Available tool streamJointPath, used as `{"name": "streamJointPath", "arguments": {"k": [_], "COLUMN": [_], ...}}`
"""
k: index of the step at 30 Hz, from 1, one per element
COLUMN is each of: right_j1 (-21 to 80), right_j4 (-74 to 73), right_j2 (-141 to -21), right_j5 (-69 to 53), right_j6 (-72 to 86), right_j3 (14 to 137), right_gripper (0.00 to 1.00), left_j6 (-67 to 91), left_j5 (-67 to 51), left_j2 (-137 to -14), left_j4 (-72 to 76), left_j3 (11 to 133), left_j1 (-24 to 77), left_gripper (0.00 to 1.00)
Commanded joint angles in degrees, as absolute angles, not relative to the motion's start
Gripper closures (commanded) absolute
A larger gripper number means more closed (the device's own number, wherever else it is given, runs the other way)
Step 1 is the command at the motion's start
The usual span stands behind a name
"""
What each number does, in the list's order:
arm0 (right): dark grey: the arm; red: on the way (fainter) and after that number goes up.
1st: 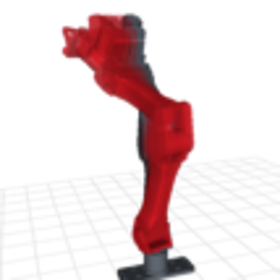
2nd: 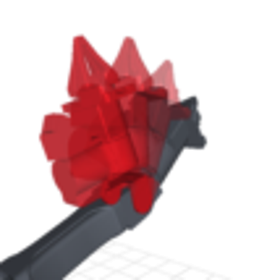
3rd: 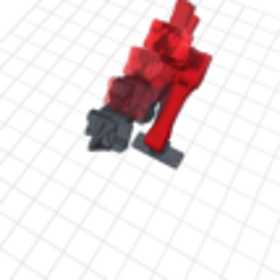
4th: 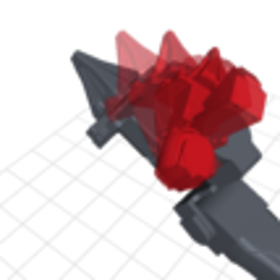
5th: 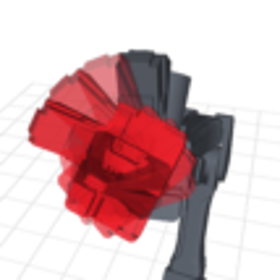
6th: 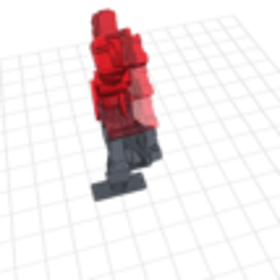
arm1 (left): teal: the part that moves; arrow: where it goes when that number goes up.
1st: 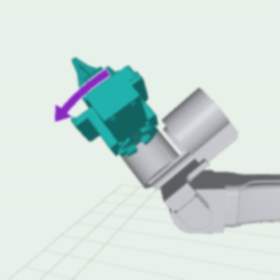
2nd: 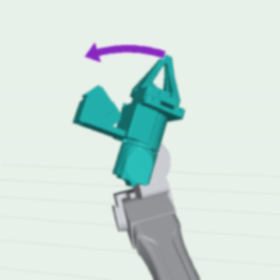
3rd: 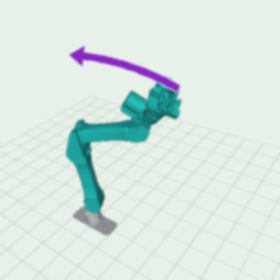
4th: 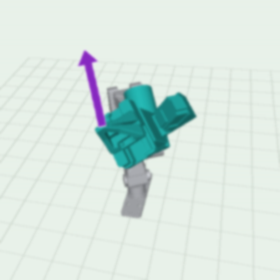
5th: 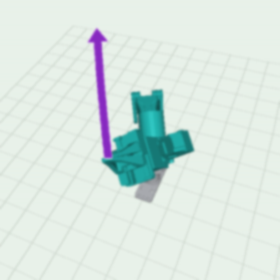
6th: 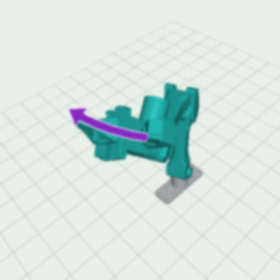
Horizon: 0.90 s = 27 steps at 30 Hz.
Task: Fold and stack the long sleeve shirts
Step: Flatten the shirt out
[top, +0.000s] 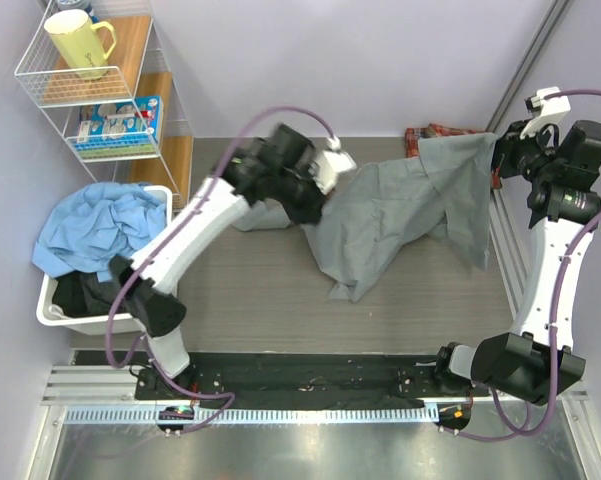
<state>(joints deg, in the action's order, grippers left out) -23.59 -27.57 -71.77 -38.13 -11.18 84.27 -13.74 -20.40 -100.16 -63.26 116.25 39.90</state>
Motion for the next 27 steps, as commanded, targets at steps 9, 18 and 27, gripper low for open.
{"name": "streamJointPath", "arguments": {"k": [9,18,27], "right_j1": [-23.55,-23.55,-23.55], "right_j4": [-31.02,-31.90,-32.34], "right_j2": [-72.07,-72.77,-73.13], "right_j5": [-38.67,-42.44,-42.89], "right_j6": [-19.07,-19.42,-19.86], "right_j3": [78.84,77.78,77.52], "right_gripper": [0.99,0.99,0.99], "left_j6": [-5.44,-13.96,-16.18], "left_j5": [-14.50,-31.35,-40.86], "left_j2": [-107.50,-102.57,-97.91], "left_j4": [-53.80,-44.91,-34.57], "left_j3": [98.01,87.99,77.80], "left_j1": [41.33,29.27,29.18], "left_gripper": [1.00,0.75,0.40]}}
